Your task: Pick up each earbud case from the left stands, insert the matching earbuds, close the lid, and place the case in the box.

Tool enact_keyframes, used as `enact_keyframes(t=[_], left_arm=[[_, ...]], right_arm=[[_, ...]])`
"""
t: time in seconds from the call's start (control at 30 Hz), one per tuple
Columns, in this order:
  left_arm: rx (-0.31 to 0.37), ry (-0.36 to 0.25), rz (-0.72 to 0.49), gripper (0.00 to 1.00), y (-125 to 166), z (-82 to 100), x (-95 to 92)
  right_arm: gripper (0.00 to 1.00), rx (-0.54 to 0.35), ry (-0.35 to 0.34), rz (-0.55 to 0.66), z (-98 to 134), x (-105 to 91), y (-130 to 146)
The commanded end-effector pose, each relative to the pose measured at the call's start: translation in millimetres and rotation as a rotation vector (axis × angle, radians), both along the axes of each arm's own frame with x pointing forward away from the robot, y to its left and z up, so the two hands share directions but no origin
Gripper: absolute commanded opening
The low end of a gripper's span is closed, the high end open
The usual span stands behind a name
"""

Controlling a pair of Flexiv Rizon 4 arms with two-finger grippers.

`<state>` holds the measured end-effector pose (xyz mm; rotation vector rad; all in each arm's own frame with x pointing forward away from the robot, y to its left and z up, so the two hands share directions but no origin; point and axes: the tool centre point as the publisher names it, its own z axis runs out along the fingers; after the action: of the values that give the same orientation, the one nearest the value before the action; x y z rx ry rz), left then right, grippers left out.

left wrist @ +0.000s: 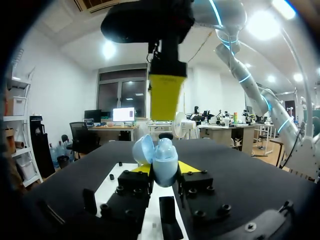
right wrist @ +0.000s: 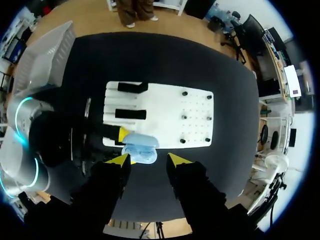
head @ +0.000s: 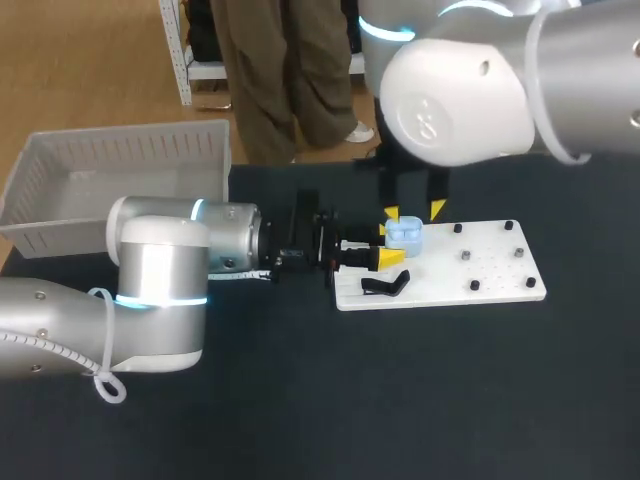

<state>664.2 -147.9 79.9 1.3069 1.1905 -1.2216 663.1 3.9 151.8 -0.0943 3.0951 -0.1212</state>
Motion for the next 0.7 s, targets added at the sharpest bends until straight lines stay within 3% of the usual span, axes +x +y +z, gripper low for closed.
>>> enact_keyframes(t=[0.03, 0.13, 0.23, 0.3, 0.47, 0.7], left_arm=[[-0.002, -0.002, 0.005, 0.00, 0, -0.5, -1.3], [-0.002, -0.002, 0.005, 0.00, 0, -0.5, -1.3], [-0.002, -0.002, 0.005, 0.00, 0, -0.5, -1.3], [-0.002, -0.002, 0.005, 0.00, 0, -0.5, -1.3], [-0.002, -0.002, 0.005, 0.00, 0, -0.5, -1.3], [-0.002, -0.002, 0.005, 0.00, 0, -0.5, -1.3]], right_arm=[[0.49, 0.015, -0.023, -0.057, 8, 8.9, -10], [0.63, 0.022, -0.025, -0.119, 7, 23.7, -15], [0.68, -0.017, -0.028, -0.162, 1, 37.5, -19], [0.79, -0.027, -0.017, -0.178, -6, 44.6, -22], [0.73, -0.036, 0.011, -0.200, -20, 55.6, -28], [0.71, -0.041, 0.056, -0.208, -35, 52.8, -33]])
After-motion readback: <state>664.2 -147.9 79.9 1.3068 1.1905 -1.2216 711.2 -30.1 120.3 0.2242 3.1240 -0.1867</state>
